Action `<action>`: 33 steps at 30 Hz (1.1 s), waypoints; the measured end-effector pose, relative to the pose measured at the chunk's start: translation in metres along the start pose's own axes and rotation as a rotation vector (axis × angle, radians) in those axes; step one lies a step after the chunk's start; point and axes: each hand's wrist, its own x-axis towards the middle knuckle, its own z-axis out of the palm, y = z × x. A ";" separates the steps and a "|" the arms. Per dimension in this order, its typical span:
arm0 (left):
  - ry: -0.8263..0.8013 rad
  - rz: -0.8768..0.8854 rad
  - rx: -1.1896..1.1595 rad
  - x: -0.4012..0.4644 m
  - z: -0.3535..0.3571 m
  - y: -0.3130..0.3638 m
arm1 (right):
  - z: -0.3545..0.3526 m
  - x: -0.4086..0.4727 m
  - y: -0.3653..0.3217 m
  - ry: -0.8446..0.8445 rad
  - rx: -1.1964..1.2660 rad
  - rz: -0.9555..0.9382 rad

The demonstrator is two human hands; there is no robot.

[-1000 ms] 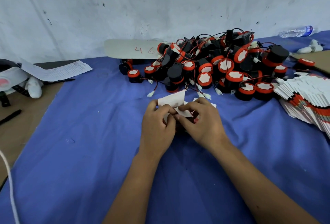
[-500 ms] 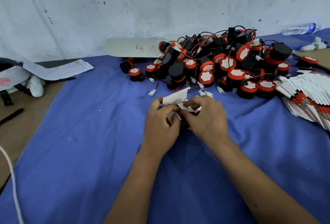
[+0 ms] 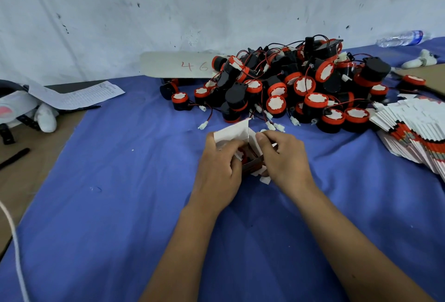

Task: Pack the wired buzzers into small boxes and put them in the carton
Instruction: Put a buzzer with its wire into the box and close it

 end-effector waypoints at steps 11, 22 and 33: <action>0.011 -0.011 0.005 0.000 -0.001 0.004 | 0.002 -0.003 -0.003 -0.047 -0.280 -0.155; -0.048 0.016 0.144 0.001 0.000 0.005 | 0.001 0.001 0.002 0.045 -0.015 -0.005; -0.035 -0.015 0.067 0.001 0.001 0.005 | 0.000 0.013 -0.006 -0.081 0.016 0.153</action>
